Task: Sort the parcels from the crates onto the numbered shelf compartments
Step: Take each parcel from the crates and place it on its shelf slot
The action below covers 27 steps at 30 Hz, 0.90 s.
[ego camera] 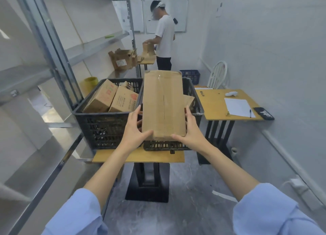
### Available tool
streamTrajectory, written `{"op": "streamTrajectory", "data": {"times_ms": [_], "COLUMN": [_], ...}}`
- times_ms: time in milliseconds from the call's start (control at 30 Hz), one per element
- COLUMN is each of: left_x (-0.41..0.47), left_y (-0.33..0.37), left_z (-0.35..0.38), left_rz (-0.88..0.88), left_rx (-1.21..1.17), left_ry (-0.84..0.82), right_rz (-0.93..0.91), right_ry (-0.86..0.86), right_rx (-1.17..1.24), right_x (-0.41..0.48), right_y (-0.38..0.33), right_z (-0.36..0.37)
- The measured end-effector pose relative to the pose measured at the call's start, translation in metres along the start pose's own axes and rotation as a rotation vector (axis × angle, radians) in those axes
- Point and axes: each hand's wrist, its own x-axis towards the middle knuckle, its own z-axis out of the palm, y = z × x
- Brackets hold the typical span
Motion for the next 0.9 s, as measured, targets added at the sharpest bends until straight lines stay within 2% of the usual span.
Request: {"op": "streamTrajectory", "data": {"times_ms": [167,433,700,900], "left_x": [-0.010,-0.016,-0.016,-0.018], "left_y": [0.013,0.026,0.036,0.034], "left_z": [0.012,0.029,0.041,0.039], "left_rz": [-0.004,-0.019,0.001,-0.038], "left_rx": [-0.051,-0.100,-0.079,-0.088], "left_ry": [-0.016,0.036,0.052,0.074], "right_rz": [-0.004,-0.022,-0.014,-0.021], "right_ry": [0.002,0.049,0.034,0.016], "right_rx": [-0.122,0.027,-0.022,0.070], "right_x": [-0.016,-0.019,-0.017,-0.012], "right_y": [-0.002,0.002,0.006,0.009], "right_z": [-0.008,-0.035,-0.055,-0.055]}}
